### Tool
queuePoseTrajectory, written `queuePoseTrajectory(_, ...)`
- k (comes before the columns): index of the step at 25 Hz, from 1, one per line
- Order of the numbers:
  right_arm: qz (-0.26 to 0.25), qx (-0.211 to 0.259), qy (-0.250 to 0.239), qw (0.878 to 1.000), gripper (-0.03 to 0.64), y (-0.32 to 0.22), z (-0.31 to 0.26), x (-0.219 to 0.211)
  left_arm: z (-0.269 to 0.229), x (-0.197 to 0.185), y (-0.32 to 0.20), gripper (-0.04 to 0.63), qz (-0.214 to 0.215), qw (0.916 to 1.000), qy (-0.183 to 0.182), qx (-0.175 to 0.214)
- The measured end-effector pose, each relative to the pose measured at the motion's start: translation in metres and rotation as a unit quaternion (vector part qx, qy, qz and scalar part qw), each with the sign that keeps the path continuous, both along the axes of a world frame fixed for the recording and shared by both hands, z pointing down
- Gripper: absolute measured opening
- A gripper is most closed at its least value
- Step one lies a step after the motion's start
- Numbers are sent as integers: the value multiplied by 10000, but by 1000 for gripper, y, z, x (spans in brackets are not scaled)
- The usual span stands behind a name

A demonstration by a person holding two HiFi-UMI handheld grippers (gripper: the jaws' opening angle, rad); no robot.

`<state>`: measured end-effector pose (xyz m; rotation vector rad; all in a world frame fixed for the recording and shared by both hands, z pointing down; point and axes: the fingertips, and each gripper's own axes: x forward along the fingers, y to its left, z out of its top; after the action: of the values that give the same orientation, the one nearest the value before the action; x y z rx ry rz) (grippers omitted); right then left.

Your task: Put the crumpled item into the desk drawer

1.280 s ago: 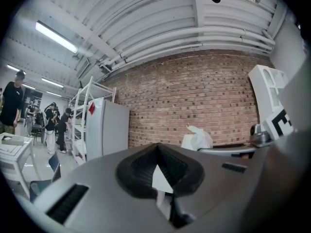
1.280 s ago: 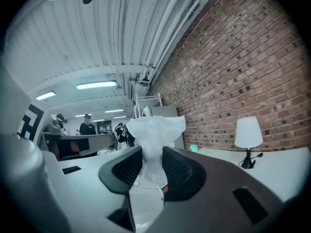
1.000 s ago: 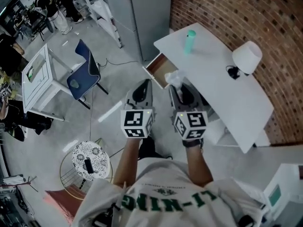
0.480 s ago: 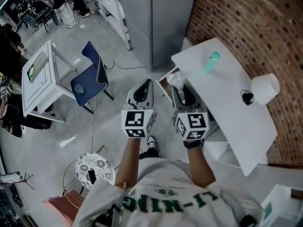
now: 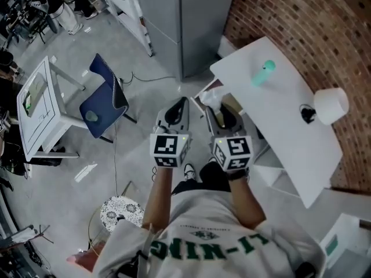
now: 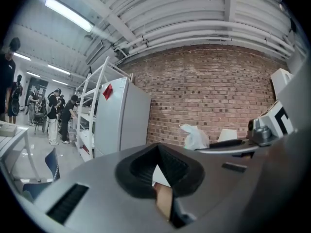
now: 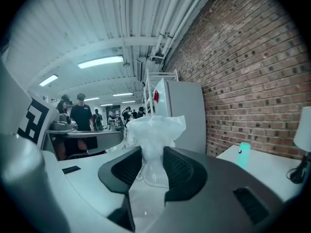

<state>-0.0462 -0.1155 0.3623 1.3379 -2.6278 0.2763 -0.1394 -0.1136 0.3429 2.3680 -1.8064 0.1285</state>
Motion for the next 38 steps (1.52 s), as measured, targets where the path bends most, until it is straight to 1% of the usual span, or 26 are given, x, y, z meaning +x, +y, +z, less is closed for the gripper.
queuePoseTrajectory(2, 133, -86, 54, 9999, 135, -8, 9, 10, 12, 10, -12, -2, 171, 9998, 58, -91)
queuePoseTrajectory(6, 392, -297, 172, 9986, 137, -29, 32, 36, 30, 38, -43, -2, 606, 9980, -39, -177)
queuePoseTrajectory(11, 583, -601, 278, 9961, 137, -65, 64, 62, 58, 65, -83, -2, 808, 9959, 36, -408)
queuePoseTrajectory(16, 637, -1065, 462, 9912, 137, -90, 108, 89, 97, 90, -118, -2, 1157, 9912, 19, -647)
queuePoseTrajectory(20, 619, -1620, 526, 9834, 137, -97, 153, 102, 126, 104, -135, -2, 1411, 9867, 55, -809)
queuePoseTrajectory(23, 598, -1922, 611, 9776, 137, -101, 187, 105, 155, 105, -140, -2, 1437, 9827, 78, -1164)
queuePoseTrajectory(26, 624, -2163, 755, 9714, 137, -105, 225, 105, 182, 101, -145, -2, 1405, 9809, 94, -1340)
queuePoseTrajectory(28, 585, -2318, 922, 9666, 137, -109, 253, 104, 198, 99, -151, -2, 1373, 9809, 121, -1374)
queuePoseTrajectory(31, 448, -2462, 1263, 9599, 137, -115, 290, 99, 218, 95, -161, -2, 1283, 9829, 185, -1305)
queuePoseTrajectory(34, 392, -2573, 1334, 9563, 137, -127, 321, 88, 236, 92, -175, -2, 1253, 9843, 237, -1220)
queuePoseTrajectory(38, 287, -2780, 1490, 9485, 137, -138, 374, 84, 265, 90, -182, -2, 1217, 9824, 423, -1352)
